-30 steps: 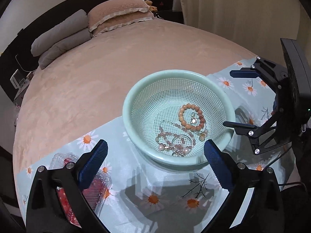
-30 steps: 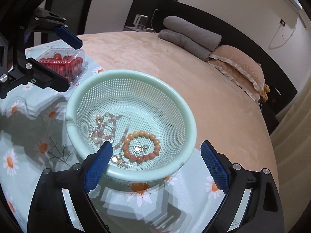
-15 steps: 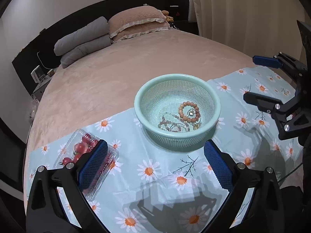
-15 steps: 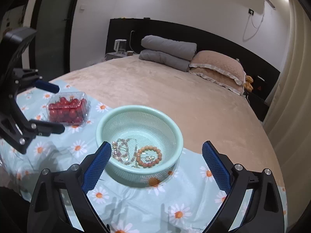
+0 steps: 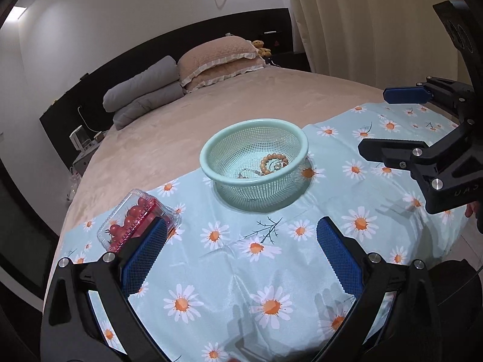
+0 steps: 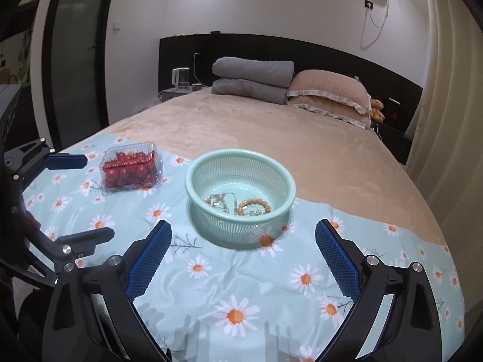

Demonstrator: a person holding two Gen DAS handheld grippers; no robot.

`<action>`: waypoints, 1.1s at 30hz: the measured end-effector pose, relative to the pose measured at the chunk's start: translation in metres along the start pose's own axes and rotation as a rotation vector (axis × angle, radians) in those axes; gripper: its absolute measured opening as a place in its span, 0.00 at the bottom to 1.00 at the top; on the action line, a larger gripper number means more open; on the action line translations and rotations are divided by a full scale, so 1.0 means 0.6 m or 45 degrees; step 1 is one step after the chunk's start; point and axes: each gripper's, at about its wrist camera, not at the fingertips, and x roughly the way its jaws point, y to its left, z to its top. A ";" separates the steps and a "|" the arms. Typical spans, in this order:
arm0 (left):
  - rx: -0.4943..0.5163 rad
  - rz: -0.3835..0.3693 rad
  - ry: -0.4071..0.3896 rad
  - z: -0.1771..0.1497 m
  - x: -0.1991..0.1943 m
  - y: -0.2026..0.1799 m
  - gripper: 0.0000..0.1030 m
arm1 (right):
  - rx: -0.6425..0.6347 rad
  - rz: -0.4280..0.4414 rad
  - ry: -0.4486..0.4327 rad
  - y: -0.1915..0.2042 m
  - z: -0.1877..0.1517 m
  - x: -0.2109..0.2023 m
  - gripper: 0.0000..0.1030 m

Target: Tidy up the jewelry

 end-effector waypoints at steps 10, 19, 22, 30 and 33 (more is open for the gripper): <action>-0.159 0.047 0.015 -0.068 -0.035 -0.002 0.94 | 0.137 -0.021 0.094 0.019 -0.082 -0.029 0.92; -0.305 0.037 0.018 -0.117 -0.058 -0.004 0.94 | 0.382 -0.142 0.105 0.002 -0.136 -0.057 0.92; -0.314 0.036 -0.013 -0.124 -0.069 -0.008 0.94 | 0.420 -0.148 0.069 -0.002 -0.148 -0.070 0.92; -0.315 0.020 -0.031 -0.139 -0.080 -0.014 0.94 | 0.348 -0.259 0.035 0.024 -0.166 -0.087 0.92; -0.329 0.035 -0.024 -0.142 -0.077 -0.014 0.94 | 0.332 -0.299 0.013 0.029 -0.169 -0.091 0.92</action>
